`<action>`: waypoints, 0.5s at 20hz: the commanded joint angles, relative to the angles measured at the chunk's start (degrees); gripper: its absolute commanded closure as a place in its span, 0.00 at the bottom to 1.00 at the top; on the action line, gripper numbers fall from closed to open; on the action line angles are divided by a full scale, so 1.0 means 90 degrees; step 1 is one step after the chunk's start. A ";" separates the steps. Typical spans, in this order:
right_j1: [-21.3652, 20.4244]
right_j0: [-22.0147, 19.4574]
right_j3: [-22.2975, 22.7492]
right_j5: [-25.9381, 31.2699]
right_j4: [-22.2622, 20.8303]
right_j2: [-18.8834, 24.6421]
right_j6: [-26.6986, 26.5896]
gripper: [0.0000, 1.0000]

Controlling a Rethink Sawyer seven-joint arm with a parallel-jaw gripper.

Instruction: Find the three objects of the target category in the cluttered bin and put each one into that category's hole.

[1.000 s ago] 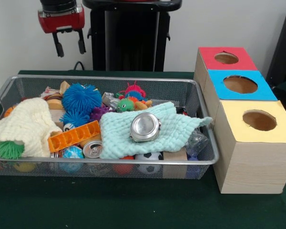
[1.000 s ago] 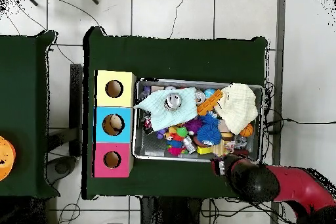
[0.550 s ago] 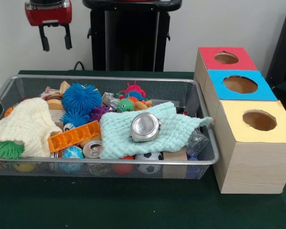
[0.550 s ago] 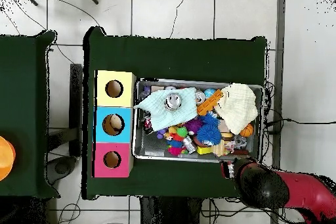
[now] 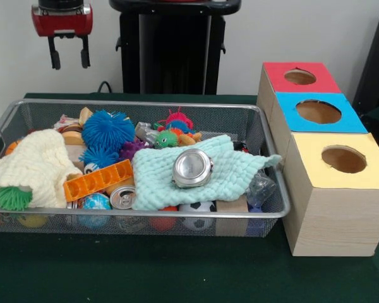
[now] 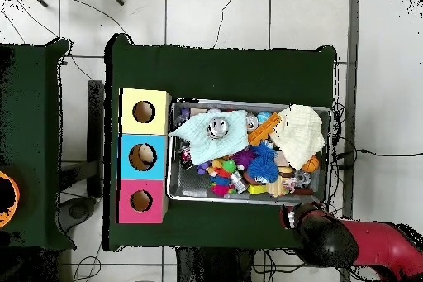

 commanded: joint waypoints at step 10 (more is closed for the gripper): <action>0.1302 0.0488 -0.0546 -0.0965 -0.0751 -0.0815 0.0572 0.00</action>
